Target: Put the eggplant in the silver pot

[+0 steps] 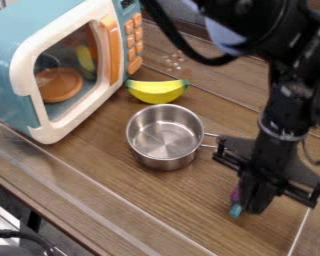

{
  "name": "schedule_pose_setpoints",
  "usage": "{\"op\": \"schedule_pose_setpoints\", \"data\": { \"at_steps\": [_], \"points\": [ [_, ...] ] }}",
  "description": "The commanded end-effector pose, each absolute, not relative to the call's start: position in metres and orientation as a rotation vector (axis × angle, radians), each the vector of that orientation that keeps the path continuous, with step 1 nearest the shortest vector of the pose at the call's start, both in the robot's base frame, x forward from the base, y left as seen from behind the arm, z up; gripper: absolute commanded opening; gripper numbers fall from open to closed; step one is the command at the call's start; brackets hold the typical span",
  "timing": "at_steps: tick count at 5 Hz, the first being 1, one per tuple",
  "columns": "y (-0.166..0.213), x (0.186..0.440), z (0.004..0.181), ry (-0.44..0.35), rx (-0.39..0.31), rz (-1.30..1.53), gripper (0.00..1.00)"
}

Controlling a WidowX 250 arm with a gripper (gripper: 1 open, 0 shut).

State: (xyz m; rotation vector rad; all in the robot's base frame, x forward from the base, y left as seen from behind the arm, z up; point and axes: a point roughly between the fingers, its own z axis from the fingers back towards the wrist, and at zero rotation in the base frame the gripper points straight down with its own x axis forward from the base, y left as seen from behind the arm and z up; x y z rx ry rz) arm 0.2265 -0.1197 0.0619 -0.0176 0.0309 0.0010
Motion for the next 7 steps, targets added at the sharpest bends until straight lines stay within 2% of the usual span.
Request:
{"op": "schedule_pose_setpoints", "data": {
  "at_steps": [1,3,5,6,7],
  "points": [
    [-0.12,0.246,0.088,-0.028,-0.048,0.04,0.0],
    [-0.131,0.246,0.081,-0.025,-0.05,0.057,0.0],
    [-0.128,0.24,0.066,-0.013,-0.052,-0.028,0.0],
    [-0.126,0.243,0.078,-0.008,-0.055,-0.056,0.0],
    [-0.112,0.247,0.08,-0.024,-0.065,0.001,0.0]
  ]
}}
